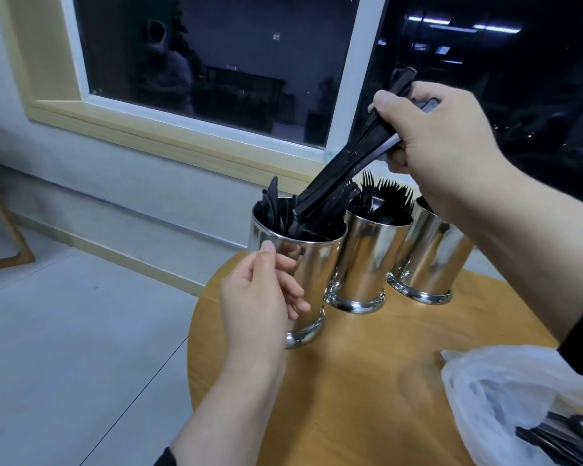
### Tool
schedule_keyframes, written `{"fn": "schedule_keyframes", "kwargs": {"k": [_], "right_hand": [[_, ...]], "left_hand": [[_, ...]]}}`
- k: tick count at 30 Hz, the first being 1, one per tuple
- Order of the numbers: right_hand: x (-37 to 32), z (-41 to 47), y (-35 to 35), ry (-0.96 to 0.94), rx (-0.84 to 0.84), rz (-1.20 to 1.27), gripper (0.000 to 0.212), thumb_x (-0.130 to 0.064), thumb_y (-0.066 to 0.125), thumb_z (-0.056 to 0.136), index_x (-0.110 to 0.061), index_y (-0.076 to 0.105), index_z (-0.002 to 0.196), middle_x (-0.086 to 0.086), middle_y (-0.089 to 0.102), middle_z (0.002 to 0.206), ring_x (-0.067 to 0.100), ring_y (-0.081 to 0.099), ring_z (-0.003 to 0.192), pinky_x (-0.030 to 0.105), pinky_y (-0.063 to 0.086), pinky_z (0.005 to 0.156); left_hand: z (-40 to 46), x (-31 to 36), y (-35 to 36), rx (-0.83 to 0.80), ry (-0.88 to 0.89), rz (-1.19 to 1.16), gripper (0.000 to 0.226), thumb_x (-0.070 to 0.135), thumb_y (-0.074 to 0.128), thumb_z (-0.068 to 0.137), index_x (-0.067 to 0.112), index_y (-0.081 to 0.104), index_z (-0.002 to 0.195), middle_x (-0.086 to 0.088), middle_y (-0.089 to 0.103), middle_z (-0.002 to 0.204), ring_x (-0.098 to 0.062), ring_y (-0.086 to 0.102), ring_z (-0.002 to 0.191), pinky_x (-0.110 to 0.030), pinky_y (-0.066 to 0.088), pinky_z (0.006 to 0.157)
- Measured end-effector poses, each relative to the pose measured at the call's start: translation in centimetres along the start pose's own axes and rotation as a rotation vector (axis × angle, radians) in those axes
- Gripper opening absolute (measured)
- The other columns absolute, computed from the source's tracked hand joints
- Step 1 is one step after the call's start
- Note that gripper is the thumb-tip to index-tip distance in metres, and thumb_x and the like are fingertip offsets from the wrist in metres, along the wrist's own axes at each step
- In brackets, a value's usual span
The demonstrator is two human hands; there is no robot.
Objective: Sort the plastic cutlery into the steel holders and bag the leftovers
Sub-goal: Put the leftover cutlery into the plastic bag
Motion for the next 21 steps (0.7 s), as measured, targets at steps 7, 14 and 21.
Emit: {"fn": "schedule_keyframes", "kwargs": {"k": [7, 14, 21], "right_hand": [[1.2, 0.6, 3.0, 0.058, -0.07, -0.08, 0.026, -0.039, 0.068, 0.089, -0.019, 0.061, 0.072, 0.016, 0.046, 0.076, 0.036, 0.023, 0.059, 0.046, 0.027, 0.051], [2.6, -0.4, 4.7, 0.044, -0.261, -0.406, 0.046, -0.048, 0.073, 0.088, -0.004, 0.066, 0.084, 0.014, 0.049, 0.067, 0.017, 0.041, 0.056, 0.03, 0.032, 0.056], [3.5, -0.9, 4.5, -0.057, -0.21, -0.601, 0.046, -0.045, 0.048, 0.104, -0.004, 0.068, 0.098, 0.007, 0.048, 0.066, 0.008, 0.037, 0.05, 0.017, 0.031, 0.048]], "left_hand": [[1.2, 0.2, -1.2, 0.01, -0.007, -0.017, 0.039, 0.027, 0.048, 0.109, 0.005, 0.063, 0.081, -0.009, 0.054, 0.054, -0.024, 0.055, 0.043, -0.028, 0.036, 0.043], [1.5, 0.1, -1.4, -0.012, -0.028, -0.025, 0.039, 0.028, 0.048, 0.109, 0.005, 0.064, 0.081, -0.008, 0.054, 0.053, -0.023, 0.054, 0.042, -0.026, 0.036, 0.041], [1.3, 0.1, -1.2, -0.023, -0.035, -0.025, 0.038, 0.027, 0.048, 0.108, 0.007, 0.064, 0.08, -0.006, 0.055, 0.053, -0.022, 0.055, 0.043, -0.025, 0.037, 0.041]]}}
Point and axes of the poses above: each hand's wrist, its own z-axis towards the middle knuckle, its own y-axis out of the palm, x = y × z, the point moved 2 cm from there along z, towards the middle knuckle
